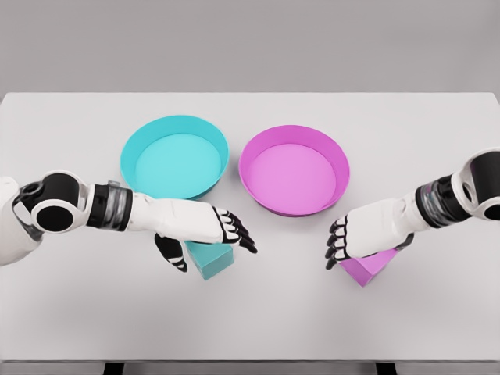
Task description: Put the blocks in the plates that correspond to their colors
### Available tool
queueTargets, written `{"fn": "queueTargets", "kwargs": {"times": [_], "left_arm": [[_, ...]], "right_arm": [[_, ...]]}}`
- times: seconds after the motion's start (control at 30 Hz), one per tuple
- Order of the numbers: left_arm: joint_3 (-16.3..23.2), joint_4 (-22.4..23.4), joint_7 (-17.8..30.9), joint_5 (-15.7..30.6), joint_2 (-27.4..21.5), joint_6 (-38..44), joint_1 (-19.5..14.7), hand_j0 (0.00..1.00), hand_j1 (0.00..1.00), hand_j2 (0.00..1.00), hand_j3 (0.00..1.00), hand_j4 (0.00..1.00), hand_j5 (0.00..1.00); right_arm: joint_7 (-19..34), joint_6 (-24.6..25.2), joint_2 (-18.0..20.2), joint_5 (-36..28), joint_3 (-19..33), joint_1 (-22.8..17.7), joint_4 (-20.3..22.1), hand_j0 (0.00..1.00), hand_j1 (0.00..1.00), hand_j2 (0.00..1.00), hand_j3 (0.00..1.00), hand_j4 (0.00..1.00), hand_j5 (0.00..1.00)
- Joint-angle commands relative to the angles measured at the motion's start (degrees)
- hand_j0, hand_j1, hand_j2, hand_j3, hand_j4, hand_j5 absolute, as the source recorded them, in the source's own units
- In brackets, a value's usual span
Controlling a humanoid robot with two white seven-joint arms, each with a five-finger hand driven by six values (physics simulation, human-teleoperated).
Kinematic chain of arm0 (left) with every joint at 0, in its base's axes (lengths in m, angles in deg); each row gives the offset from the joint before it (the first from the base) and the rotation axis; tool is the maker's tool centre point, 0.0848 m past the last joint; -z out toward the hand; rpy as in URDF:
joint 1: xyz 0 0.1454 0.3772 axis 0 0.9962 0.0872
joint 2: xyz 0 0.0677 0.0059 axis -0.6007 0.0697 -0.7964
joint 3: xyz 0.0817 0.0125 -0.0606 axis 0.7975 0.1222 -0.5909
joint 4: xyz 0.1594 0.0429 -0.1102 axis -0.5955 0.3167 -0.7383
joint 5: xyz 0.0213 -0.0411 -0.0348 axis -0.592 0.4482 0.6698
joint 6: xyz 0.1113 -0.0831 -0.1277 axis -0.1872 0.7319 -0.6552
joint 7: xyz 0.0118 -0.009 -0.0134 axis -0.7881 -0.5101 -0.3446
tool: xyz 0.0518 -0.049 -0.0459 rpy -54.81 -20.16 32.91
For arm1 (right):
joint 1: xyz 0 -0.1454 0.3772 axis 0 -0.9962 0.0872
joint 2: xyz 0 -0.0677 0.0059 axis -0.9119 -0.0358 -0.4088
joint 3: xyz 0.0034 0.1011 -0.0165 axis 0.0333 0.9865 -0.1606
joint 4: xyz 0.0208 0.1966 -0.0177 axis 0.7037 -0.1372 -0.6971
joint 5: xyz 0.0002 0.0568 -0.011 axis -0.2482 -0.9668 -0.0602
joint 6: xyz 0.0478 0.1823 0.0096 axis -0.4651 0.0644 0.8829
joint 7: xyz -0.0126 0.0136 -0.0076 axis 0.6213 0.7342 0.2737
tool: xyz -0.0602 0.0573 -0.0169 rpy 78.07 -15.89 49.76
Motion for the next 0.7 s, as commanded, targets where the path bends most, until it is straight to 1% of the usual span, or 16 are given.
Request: {"fn": "queueTargets", "kwargs": {"times": [0.0,0.23,0.27,0.4,0.43,0.5,0.53,0.6,0.67], "left_arm": [[-0.3,0.0,0.0,-0.1,0.0,0.1,0.0,1.0,1.0,1.0,1.0,1.0,1.0],[-0.2,1.2,0.0,-0.1,0.1,0.1,0.3,1.0,1.0,1.0,1.0,1.0,1.0],[-0.2,1.2,0.0,-0.1,0.1,0.1,0.3,1.0,1.0,1.0,1.0,1.0,1.0],[-0.2,1.3,0.0,-0.2,0.2,0.1,0.4,1.0,1.0,1.0,1.0,1.0,1.0],[-0.3,1.3,0.0,-0.3,0.3,0.1,0.4,1.0,1.0,1.0,1.0,1.0,1.0],[-0.3,1.4,0.0,-0.6,0.4,0.1,0.7,0.96,0.96,0.96,0.96,0.96,0.96],[-0.3,1.4,0.0,-0.7,0.4,0.1,0.7,0.92,0.92,0.92,0.92,0.92,0.92],[-0.3,1.4,0.0,-0.8,0.3,0.1,0.7,0.89,0.89,0.89,0.89,0.89,0.89],[-0.3,1.4,0.0,-0.8,0.3,0.0,1.1,0.77,0.77,0.77,0.77,0.77,0.77]], "right_arm": [[0.2,-0.9,0.2,2.1,-0.8,0.0,-0.1,0.97,0.97,0.97,0.97,0.97,0.97],[0.2,-0.9,0.2,2.9,-0.7,0.1,-0.1,0.97,0.97,0.97,0.97,0.97,0.97],[0.2,-0.9,0.2,2.9,-0.6,0.1,-0.1,0.95,0.95,0.95,0.95,0.95,0.95],[0.2,-0.9,0.2,2.9,-0.5,0.2,-0.1,0.82,0.82,0.82,0.82,0.82,0.82],[0.2,-0.9,0.2,2.9,-0.4,0.2,-0.1,0.81,0.81,0.81,0.81,0.81,0.81],[0.2,-0.9,0.2,2.9,-0.3,0.2,-0.1,0.73,0.73,0.73,0.73,0.73,0.73],[0.2,-0.9,0.2,2.9,-0.2,0.2,-0.1,0.7,0.7,0.7,0.7,0.7,0.7],[0.2,-0.9,0.2,2.9,-0.1,0.2,-0.2,0.66,0.66,0.66,0.66,0.66,0.66],[0.2,-0.9,0.2,2.9,-0.1,0.2,-0.2,0.66,0.66,0.66,0.66,0.66,0.66]]}}
